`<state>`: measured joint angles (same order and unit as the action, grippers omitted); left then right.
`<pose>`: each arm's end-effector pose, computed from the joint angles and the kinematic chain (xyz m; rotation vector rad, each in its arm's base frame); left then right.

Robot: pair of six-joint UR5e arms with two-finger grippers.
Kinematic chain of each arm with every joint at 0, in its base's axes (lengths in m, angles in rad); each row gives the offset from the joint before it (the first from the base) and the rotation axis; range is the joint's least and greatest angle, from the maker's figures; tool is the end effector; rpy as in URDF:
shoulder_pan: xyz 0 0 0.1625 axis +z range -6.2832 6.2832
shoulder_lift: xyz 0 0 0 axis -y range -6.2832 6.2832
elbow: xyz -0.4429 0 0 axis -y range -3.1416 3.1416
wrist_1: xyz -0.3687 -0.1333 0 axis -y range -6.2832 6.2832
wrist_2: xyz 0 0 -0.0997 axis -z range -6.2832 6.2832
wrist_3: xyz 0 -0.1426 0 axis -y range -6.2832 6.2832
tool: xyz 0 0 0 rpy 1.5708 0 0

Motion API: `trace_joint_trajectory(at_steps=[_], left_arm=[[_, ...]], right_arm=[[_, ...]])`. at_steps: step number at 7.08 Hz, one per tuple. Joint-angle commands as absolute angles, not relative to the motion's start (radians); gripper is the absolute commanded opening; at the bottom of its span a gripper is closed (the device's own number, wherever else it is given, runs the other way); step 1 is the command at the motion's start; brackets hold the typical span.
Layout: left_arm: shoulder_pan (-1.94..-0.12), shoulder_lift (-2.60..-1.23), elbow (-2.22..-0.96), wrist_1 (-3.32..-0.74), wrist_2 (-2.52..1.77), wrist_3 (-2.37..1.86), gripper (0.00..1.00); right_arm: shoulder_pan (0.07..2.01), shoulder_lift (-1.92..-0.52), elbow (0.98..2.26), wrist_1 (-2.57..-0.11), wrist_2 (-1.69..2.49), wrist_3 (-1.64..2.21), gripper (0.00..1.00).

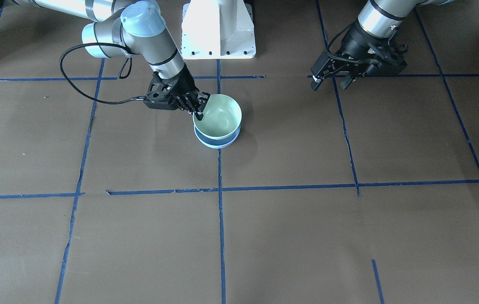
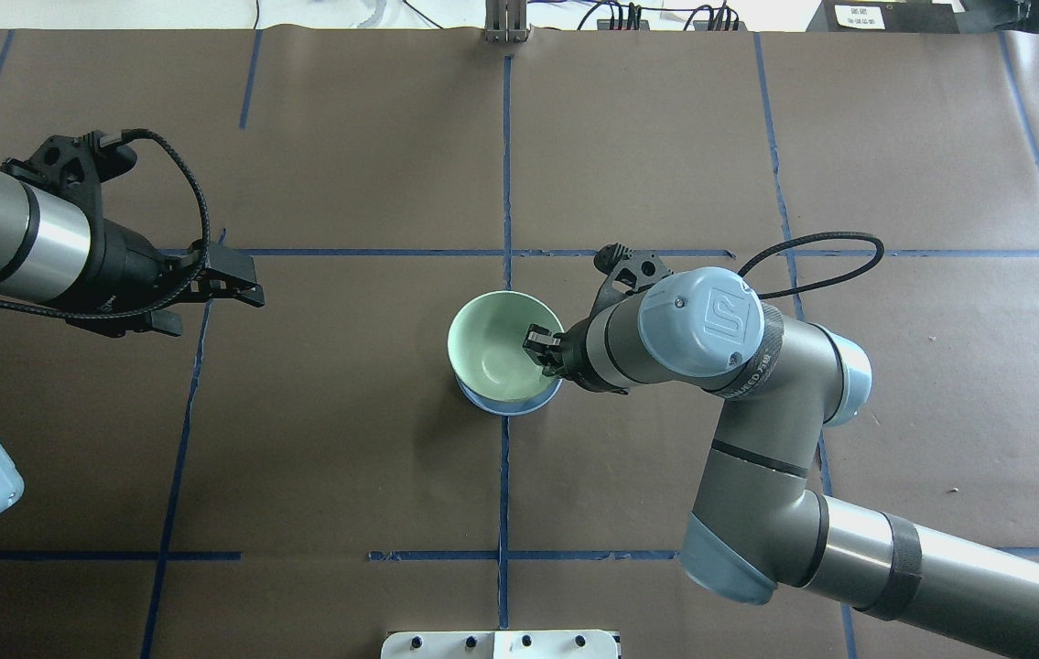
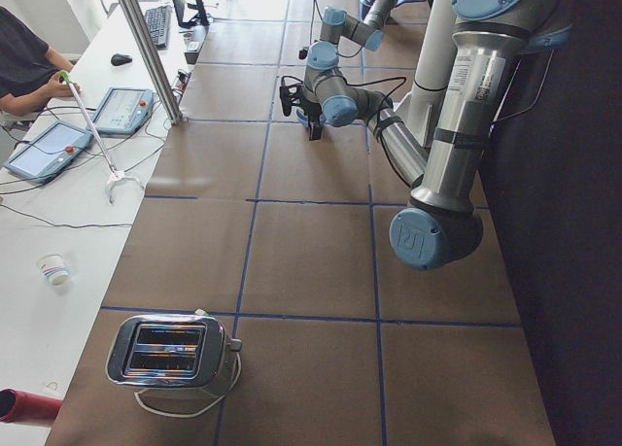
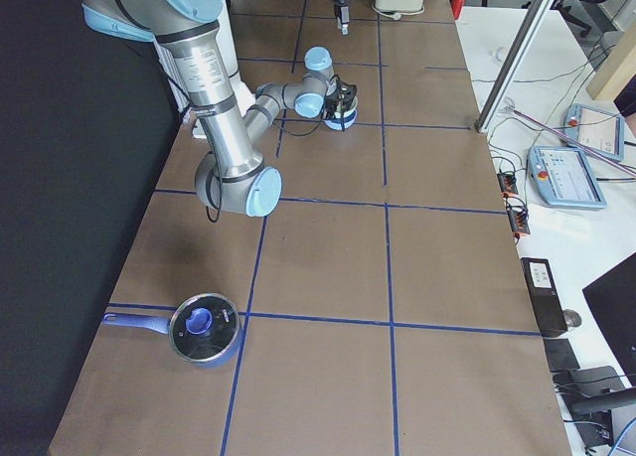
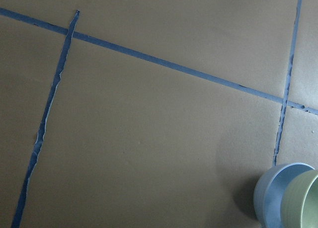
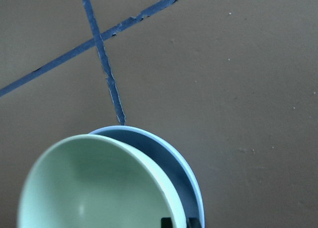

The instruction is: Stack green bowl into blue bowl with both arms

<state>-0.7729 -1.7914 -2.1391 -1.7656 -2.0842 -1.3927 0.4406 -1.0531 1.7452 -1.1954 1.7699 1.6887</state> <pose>0.3248 -0.4051 0.3188 0.0214 1.0711 -0.2848 -0.5644 -0.3823 0.2922 -0.0066 -1.0864 0.3968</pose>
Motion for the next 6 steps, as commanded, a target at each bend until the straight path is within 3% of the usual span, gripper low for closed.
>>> trace_joint_trajectory(at_steps=[1, 3, 6], left_arm=[[-0.775, -1.789, -2.138, -1.766, -2.083, -1.393, 1.0], [-0.779, -1.778, -2.138, -1.764, -2.083, -1.384, 1.0], [-0.898, -1.546, -2.149, -1.763, -2.098, -0.887, 1.0]], right_arm=[[0.433, -1.055, 1.758, -1.192, 1.749, 1.686, 1.0], [0.48, -1.165, 1.895, -1.197, 1.785, 1.678, 1.0], [0.818, -1.453, 1.977, -1.187, 2.108, 1.349, 1.0]])
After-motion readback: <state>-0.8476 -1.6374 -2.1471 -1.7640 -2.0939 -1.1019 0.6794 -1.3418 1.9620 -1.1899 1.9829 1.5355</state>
